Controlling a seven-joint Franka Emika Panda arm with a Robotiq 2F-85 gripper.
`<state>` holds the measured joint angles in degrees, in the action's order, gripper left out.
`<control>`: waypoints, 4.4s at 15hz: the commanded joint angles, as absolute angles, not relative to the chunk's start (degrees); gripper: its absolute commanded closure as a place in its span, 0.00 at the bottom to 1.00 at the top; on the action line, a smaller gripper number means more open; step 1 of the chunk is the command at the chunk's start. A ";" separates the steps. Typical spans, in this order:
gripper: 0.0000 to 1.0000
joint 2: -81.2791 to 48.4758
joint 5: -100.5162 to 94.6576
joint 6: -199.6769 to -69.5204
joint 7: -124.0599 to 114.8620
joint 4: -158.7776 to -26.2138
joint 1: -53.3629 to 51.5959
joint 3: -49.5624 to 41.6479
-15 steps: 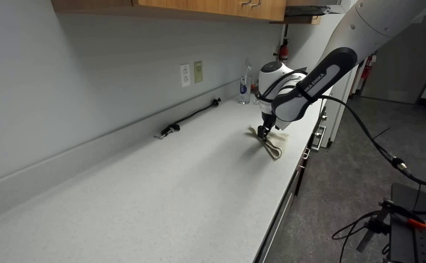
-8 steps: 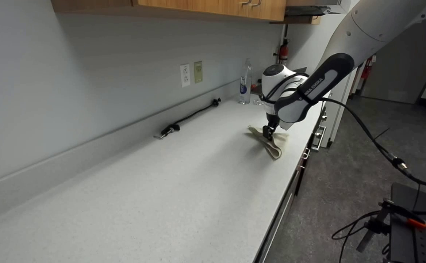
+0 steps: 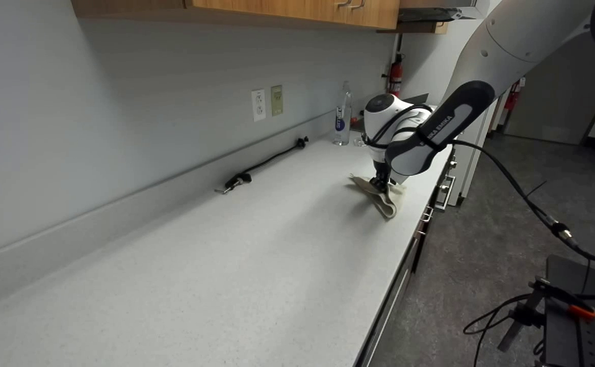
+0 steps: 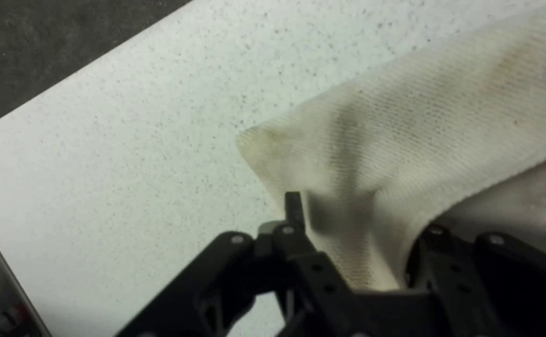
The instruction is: Unfold the table cloth.
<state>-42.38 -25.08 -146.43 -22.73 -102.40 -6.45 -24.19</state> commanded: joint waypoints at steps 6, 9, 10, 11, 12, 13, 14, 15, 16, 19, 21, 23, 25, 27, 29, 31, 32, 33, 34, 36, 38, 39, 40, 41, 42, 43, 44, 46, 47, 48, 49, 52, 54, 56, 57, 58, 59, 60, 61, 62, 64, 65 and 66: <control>1.00 -41.32 -31.74 -142.47 -28.68 -102.71 -12.19 -28.49; 0.99 -38.67 -36.62 -141.09 -29.11 -104.55 -15.17 -28.91; 0.99 -37.54 -39.07 -140.56 -29.39 -105.26 -16.13 -28.67; 0.99 -35.89 -41.73 -139.90 -29.35 -106.34 -17.15 -28.07; 0.99 -34.52 -44.58 -139.10 -29.82 -107.07 -18.03 -27.51; 0.99 -32.74 -47.35 -137.58 -30.26 -107.92 -18.93 -26.77; 0.99 -30.92 -49.87 -135.81 -30.78 -108.76 -19.49 -25.55; 0.99 -29.00 -51.52 -134.11 -30.26 -109.44 -19.07 -23.75; 0.99 -27.37 -53.53 -132.45 -30.22 -110.16 -18.71 -22.01; 0.99 -21.85 -56.26 -128.82 -27.18 -113.11 -16.02 -15.52; 0.99 -18.48 -56.69 -128.64 -24.92 -115.61 -14.26 -11.64; 0.99 -15.66 -54.92 -130.33 -21.10 -117.62 -11.86 -8.08; 0.99 -13.12 -52.86 -131.52 -17.20 -119.35 -9.82 -5.04; 0.99 -10.73 -50.35 -131.88 -12.98 -120.62 -8.19 -2.67; 0.99 -8.10 -46.39 -132.54 -7.98 -121.72 -6.88 -0.70; 0.99 -5.61 -41.62 -134.24 -2.70 -122.76 -5.83 0.64; 0.99 -4.61 -38.32 -135.52 0.48 -123.03 -5.21 1.08; 0.99 -4.07 -34.35 -136.81 3.86 -123.19 -4.56 1.33; 0.99 -3.78 -30.56 -138.02 6.98 -123.21 -3.99 1.36; 0.99 -3.05 -20.29 -139.80 15.17 -123.48 -2.70 1.31; 0.99 -2.56 -11.39 -140.45 20.98 -123.37 -1.59 1.04; 0.99 -2.69 -10.95 -141.35 19.04 -123.35 -1.28 0.47; 0.99 -2.83 -10.46 -142.56 18.68 -123.51 -0.84 0.08; 0.99 -3.33 -13.62 -145.93 15.22 -124.18 -0.48 -0.69; 0.99 -4.05 -16.44 -148.84 12.64 -124.55 -0.12 -1.39; 0.99 -5.24 -20.74 -151.61 9.52 -124.96 0.21 -2.45; 0.99 -6.62 -26.38 -153.74 4.94 -125.11 0.41 -3.82; 0.99 -9.81 -36.27 -154.65 -3.63 -124.24 0.56 -6.91; 0.99 -11.45 -41.16 -154.41 -8.70 -123.60 0.19 -8.69; 0.99 -13.04 -45.38 -153.93 -13.20 -123.25 -0.14 -10.17; 0.99 -14.27 -48.00 -153.07 -16.45 -122.85 -0.33 -11.05; 0.99 -15.74 -51.28 -151.20 -21.78 -123.41 -0.71 -11.60; 0.99 -14.79 -50.24 -149.22 -21.45 -124.61 -1.09 -10.41; 0.99 -12.81 -48.54 -146.74 -18.93 -125.96 -1.52 -8.66; 0.99 -11.67 -47.31 -145.40 -17.21 -126.58 -1.62 -7.49; 0.99 -10.33 -46.21 -144.05 -15.63 -127.20 -1.75 -6.27; 0.99 -9.05 -45.12 -142.71 -13.99 -127.64 -1.89 -4.97; 0.99 -7.93 -44.18 -141.16 -12.86 -127.71 -2.29 -3.75; 0.99 -6.81 -43.32 -139.77 -11.94 -127.76 -2.60 -2.68; 0.99 -5.61 -41.79 -138.54 -10.25 -127.89 -2.76 -1.52; 0.99 -3.09 -37.76 -137.11 -5.88 -128.38 -3.01 0.57; 0.99 -1.97 -35.66 -136.78 -3.50 -128.59 -3.09 1.38; 0.99 -0.82 -32.74 -136.59 -0.28 -128.67 -3.12 2.18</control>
